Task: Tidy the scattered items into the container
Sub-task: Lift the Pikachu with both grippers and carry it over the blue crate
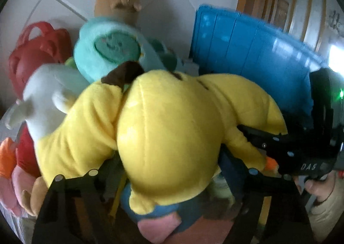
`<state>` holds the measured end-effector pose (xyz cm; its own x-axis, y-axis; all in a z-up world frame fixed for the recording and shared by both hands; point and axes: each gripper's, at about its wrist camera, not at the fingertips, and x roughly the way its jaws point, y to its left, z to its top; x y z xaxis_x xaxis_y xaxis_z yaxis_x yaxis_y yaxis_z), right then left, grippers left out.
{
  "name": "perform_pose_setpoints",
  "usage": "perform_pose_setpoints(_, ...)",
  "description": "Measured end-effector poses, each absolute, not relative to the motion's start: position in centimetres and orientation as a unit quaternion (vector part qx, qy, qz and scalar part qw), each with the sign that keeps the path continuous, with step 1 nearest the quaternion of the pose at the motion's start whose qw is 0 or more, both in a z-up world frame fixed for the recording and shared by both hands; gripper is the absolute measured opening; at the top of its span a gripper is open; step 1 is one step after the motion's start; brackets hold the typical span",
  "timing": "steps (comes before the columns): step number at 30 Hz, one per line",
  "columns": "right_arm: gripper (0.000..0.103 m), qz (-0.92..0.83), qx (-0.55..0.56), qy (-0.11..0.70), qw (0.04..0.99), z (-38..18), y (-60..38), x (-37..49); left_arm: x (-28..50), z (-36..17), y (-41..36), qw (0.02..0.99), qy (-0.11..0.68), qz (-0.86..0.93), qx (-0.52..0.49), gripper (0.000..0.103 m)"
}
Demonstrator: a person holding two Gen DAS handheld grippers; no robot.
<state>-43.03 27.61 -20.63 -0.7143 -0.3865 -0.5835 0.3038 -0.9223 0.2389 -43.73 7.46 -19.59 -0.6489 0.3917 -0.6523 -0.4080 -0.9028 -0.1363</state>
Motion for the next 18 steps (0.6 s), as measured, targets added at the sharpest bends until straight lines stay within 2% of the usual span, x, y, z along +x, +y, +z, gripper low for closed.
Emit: perform_pose_setpoints(18,0.082,-0.964,0.196,-0.04,0.177,-5.3,25.5,-33.4,-34.5,-3.5,5.6,0.241,0.047,0.942,-0.227,0.082)
